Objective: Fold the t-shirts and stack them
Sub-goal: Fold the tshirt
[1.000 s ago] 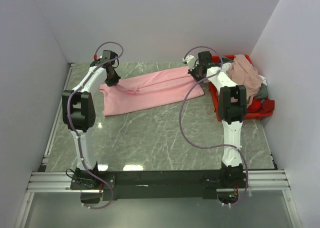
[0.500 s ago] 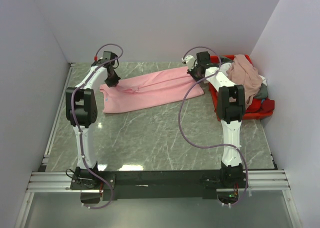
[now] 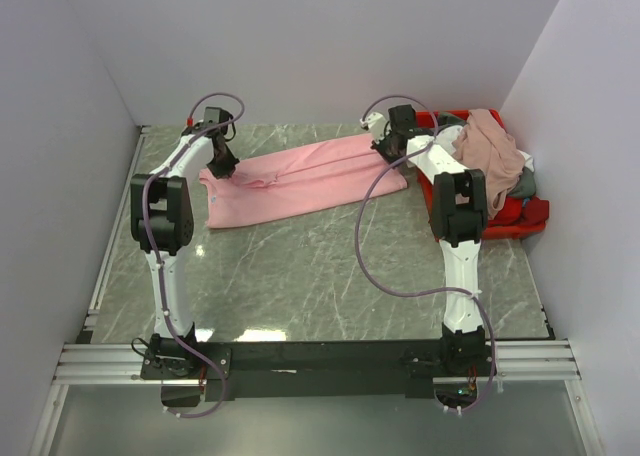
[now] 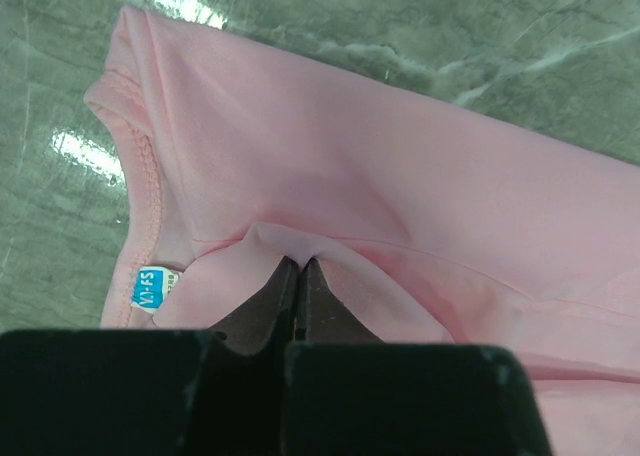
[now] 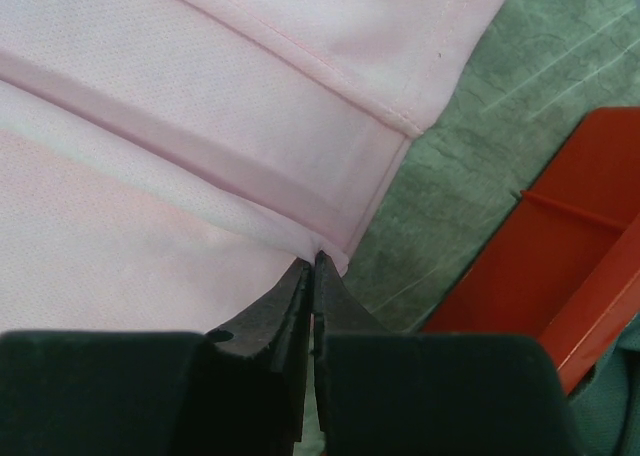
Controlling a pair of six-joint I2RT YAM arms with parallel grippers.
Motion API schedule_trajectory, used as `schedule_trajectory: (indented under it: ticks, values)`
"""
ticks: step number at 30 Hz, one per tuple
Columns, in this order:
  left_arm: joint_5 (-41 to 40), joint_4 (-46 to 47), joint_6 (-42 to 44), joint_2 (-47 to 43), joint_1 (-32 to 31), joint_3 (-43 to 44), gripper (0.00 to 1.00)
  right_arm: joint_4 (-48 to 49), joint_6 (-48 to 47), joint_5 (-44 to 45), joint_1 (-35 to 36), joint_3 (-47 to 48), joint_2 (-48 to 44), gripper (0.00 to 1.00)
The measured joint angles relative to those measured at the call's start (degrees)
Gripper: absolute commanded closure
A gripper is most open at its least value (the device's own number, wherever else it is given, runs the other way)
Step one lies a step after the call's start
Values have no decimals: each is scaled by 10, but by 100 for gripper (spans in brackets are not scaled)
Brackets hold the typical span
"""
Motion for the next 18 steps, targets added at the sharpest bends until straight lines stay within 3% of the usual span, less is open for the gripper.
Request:
schedule_trajectory:
  ticks: [11,12,13,14,15,16,18]
  values:
    - [0,3,0,0,0,-23,100,1,-2,9,6,8,6,90]
    - [0,3,0,0,0,-25,99,1,-2,10,6,8,6,87]
    - [1,4,0,0,0,-27,95,1,-2,10,6,8,6,76]
    - [2,5,0,-1,0,-30,87,1,1,12,6,8,6,68]
    - [5,5,0,-2,0,-32,64,2,1,15,6,8,6,62]
    - [7,5,3,-5,1,-36,53,4,1,19,7,8,6,53]
    - [10,9,2,-17,2,-49,33,10,6,29,9,8,6,48]
